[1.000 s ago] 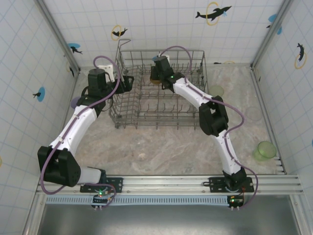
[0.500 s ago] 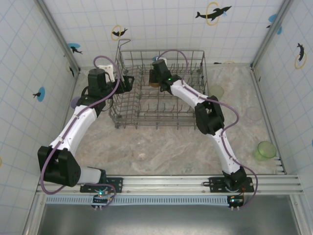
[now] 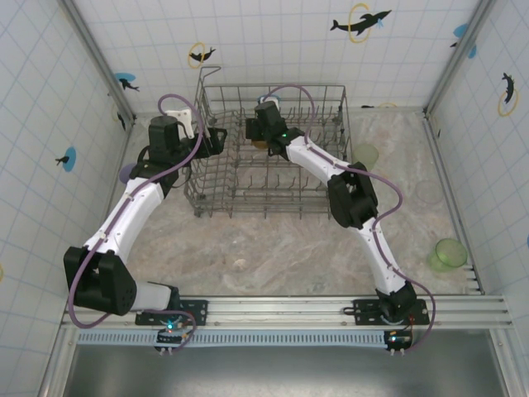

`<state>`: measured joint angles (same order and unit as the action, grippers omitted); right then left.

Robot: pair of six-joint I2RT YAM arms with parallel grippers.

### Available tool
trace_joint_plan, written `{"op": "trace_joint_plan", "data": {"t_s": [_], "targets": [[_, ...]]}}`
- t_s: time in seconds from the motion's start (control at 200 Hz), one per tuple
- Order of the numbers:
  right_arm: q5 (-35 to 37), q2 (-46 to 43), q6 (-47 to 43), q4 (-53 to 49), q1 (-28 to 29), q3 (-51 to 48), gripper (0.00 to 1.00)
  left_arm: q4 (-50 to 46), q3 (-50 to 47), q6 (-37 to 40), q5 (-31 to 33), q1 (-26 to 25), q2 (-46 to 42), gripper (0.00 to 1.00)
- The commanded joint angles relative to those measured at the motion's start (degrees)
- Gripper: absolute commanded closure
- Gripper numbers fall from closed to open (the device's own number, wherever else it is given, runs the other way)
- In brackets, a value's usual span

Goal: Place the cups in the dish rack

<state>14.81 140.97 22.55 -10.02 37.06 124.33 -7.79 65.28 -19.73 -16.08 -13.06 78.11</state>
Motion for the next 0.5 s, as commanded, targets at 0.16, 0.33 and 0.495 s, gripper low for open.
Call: {"op": "trace_joint_plan", "data": {"t_s": [0.16, 0.33, 0.495], "targets": [[2.64, -6.34, -1.32, 0.11, 0.91, 2.11, 0.08, -1.15, -1.2, -1.45, -1.85, 0.14, 0.73, 0.02], [5.4, -9.44, -2.43, -2.62, 0.78, 2.06, 0.0, -1.31, -1.22, -1.38, -1.45, 0.22, -0.22, 0.03], [6.56, -13.17, -2.64, -4.64, 0.98, 2.05, 0.0, -1.43, -1.16, -1.3, -0.92, 0.22, -0.91, 0.02]]}}
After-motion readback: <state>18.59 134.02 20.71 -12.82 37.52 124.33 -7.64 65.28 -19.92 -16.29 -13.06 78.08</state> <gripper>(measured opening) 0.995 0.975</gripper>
